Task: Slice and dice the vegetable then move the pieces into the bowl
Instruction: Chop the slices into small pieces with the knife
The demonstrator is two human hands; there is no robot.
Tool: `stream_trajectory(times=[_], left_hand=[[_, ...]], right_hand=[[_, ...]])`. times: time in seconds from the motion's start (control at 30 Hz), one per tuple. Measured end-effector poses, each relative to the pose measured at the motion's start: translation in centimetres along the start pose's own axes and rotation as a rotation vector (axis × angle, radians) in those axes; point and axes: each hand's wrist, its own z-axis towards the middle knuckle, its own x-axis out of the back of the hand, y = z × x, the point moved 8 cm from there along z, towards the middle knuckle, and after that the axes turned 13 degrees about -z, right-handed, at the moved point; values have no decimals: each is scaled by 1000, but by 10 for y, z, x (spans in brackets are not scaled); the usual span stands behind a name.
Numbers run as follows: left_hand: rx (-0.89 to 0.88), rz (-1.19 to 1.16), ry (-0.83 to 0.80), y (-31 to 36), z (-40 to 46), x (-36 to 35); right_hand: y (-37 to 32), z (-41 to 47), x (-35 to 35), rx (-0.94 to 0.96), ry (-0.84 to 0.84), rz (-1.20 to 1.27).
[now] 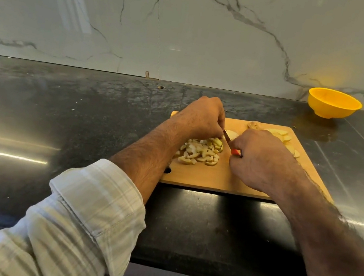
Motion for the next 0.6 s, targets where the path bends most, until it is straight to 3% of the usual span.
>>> stream_trajectory(times=[0.3,0.47,0.6], left_hand=[[-5,-7,4,-2,1,0],[-41,41,-13,-3,3,-2],[-53,51,-37,2,6,-12]], right_hand=[[-5,5,0,20,6,-1],[32,-1,22,-48,161,136],[41,2,16,-90,93,111]])
